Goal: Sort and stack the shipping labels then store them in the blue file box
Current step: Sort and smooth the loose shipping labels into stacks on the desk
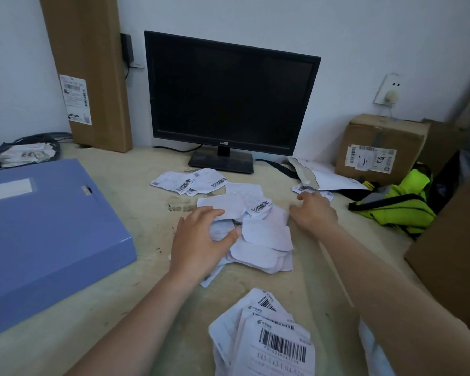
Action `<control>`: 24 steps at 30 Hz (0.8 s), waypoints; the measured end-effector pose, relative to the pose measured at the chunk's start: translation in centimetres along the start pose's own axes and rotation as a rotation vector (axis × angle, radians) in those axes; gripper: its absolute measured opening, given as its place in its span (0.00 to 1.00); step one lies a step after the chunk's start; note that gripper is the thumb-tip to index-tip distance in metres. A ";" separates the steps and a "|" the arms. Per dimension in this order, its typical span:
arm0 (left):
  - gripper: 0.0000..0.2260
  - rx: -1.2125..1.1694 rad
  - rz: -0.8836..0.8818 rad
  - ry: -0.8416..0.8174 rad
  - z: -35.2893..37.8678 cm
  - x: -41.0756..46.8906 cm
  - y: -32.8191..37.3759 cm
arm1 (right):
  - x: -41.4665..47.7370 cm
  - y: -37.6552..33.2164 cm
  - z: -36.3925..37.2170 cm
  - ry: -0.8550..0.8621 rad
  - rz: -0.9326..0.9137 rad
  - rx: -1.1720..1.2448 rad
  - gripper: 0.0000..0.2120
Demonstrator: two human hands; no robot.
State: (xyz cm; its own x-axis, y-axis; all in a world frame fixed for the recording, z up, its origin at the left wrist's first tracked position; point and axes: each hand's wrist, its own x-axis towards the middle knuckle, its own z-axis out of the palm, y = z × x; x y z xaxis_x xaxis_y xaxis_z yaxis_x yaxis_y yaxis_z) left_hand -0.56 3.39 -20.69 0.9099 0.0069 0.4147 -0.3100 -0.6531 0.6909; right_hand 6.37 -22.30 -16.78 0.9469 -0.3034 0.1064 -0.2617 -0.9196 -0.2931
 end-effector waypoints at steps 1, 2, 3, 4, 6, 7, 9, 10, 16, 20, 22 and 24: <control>0.24 0.007 0.000 0.003 0.0 0.0 0.0 | 0.6 0.2 0.4 -0.036 0.014 -0.016 0.23; 0.24 0.015 0.000 0.000 -0.1 0.1 0.0 | 1.2 0.5 0.7 -0.056 0.025 -0.034 0.25; 0.25 0.021 0.002 -0.005 -0.1 0.1 0.0 | 1.5 0.7 0.8 -0.069 0.039 -0.056 0.26; 0.25 0.028 0.002 -0.013 -0.1 0.1 0.0 | 2.0 0.9 1.1 -0.086 0.052 -0.074 0.26; 0.26 0.040 0.002 -0.036 -0.2 0.2 0.1 | 2.6 1.2 1.4 -0.135 0.091 -0.085 0.29; 0.26 0.044 0.003 -0.047 -0.2 0.2 0.1 | 2.8 1.2 1.5 -0.159 0.109 -0.082 0.29; 0.26 0.044 0.006 -0.059 -0.2 0.3 0.2 | 2.8 1.1 1.6 -0.141 0.109 -0.087 0.29; 0.26 0.045 0.006 -0.063 -0.2 0.3 0.2 | 2.5 0.9 1.6 -0.078 0.081 -0.098 0.26; 0.28 0.038 0.008 -0.083 -0.3 0.0 0.5 | -0.3 -0.9 0.5 0.432 -0.114 0.090 0.12; 0.31 0.057 0.048 -0.147 -0.1 -0.1 0.3 | -0.1 0.3 1.0 0.055 -0.025 -0.013 0.23; 0.33 0.076 0.069 -0.190 0.3 0.0 -0.2 | -0.3 1.0 1.7 -0.104 0.022 -0.104 0.23; 0.29 0.108 0.084 -0.242 0.7 0.1 -0.5 | -1.1 1.1 1.7 -0.042 0.003 -0.096 0.19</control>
State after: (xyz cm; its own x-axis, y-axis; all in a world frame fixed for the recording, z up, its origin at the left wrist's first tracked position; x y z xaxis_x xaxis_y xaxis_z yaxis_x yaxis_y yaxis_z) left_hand -0.11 3.23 -21.37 0.9254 -0.2235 0.3060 -0.3682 -0.7206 0.5874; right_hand 5.40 -22.54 -18.88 0.9525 -0.2975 0.0650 -0.2796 -0.9390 -0.2003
